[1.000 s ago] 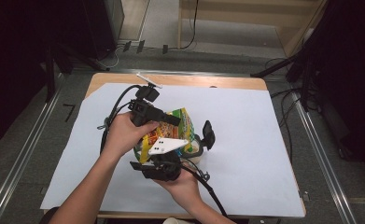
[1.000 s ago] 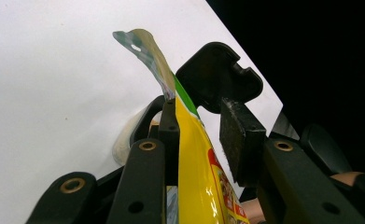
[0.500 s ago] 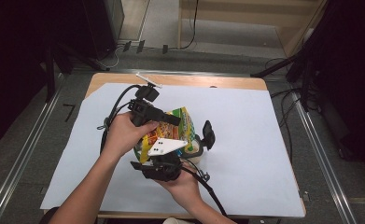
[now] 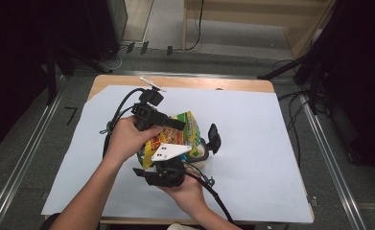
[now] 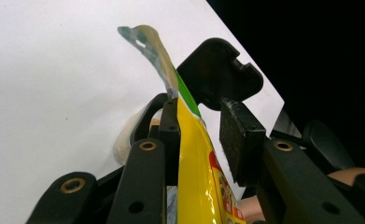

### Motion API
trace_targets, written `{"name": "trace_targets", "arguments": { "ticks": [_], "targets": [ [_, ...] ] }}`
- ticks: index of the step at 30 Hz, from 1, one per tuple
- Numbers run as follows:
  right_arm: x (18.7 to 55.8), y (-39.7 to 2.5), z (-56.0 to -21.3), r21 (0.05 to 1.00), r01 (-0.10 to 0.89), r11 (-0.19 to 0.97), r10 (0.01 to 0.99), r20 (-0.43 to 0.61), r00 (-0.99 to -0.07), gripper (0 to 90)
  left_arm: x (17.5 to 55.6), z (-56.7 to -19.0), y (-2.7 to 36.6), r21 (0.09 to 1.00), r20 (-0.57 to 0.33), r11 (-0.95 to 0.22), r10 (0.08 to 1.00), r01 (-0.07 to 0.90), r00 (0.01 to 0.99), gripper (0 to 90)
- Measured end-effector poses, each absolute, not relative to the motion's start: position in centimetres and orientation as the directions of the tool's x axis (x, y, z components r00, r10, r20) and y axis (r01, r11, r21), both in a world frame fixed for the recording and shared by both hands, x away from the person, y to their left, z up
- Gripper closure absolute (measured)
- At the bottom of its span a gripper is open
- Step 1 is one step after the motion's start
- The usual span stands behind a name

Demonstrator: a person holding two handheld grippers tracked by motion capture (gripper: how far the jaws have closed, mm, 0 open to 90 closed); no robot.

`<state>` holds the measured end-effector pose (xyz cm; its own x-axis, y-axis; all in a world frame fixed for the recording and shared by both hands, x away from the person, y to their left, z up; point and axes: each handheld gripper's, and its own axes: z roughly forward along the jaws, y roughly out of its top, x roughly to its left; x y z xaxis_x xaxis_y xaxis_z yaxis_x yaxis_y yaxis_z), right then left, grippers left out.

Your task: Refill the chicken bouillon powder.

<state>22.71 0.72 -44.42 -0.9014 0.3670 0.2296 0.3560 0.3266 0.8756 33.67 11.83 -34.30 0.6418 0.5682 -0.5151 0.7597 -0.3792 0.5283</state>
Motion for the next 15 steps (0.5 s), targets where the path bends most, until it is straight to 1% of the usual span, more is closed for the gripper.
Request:
{"name": "trace_targets", "arguments": {
  "ticks": [4,15],
  "targets": [
    [22.6,1.0,-44.9,0.876,0.346,0.335,0.361,0.22,-0.906,64.1,33.6,-34.4,12.0,0.519,-0.517,-0.387,0.568,0.762,0.641,71.3],
    [22.3,1.2,-45.9,0.873,0.331,0.357,0.336,0.211,-0.918,64.3,33.5,-35.0,12.1,0.494,-0.521,-0.417,0.561,0.763,0.644,73.5]
  ]
}}
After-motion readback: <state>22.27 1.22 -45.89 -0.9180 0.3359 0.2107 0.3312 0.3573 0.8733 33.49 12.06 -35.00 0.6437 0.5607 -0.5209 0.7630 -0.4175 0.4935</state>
